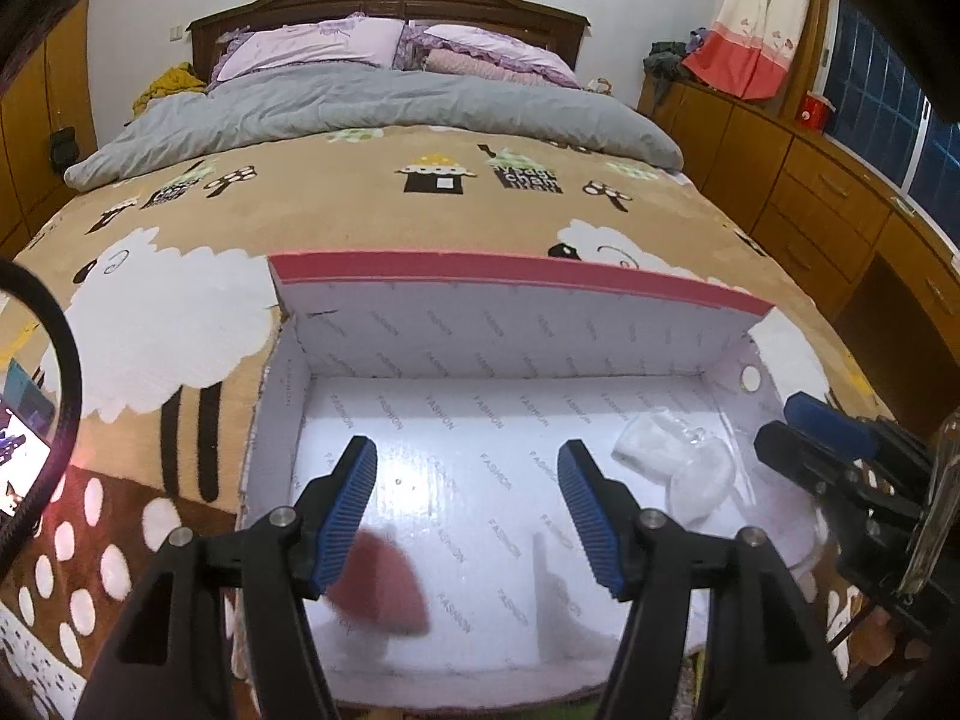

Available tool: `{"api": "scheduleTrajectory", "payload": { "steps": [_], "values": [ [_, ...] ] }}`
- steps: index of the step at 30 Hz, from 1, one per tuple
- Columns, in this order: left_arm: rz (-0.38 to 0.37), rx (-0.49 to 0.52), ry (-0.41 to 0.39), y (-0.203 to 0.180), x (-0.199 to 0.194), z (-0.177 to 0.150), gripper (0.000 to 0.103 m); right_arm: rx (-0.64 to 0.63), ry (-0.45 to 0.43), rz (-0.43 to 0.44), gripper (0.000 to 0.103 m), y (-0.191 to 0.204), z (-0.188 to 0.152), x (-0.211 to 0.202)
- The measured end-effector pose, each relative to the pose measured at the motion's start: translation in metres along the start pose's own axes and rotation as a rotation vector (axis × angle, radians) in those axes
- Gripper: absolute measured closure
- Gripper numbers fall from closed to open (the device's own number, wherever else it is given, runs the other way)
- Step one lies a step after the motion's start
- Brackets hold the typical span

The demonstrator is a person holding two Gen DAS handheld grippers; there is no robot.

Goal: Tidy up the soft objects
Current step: 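Lower the white mesh sock into the shoebox and open the right tool, then move both tools back from the shoebox to the pile of soft items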

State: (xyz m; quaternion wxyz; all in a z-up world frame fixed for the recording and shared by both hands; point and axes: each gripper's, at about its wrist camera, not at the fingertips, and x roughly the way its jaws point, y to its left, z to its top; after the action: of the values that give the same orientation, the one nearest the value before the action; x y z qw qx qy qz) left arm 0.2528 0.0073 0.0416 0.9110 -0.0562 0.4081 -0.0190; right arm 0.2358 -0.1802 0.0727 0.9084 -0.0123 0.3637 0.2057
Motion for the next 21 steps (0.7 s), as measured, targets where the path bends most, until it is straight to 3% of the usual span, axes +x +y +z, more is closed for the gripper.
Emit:
{"api": "scheduleTrajectory", "payload": {
  "steps": [21],
  "values": [
    [-0.028, -0.022, -0.024, 0.001, -0.061, -0.022, 0.037, 0.011, -0.037, 0.021, 0.059, 0.018, -0.016, -0.052]
  ]
}}
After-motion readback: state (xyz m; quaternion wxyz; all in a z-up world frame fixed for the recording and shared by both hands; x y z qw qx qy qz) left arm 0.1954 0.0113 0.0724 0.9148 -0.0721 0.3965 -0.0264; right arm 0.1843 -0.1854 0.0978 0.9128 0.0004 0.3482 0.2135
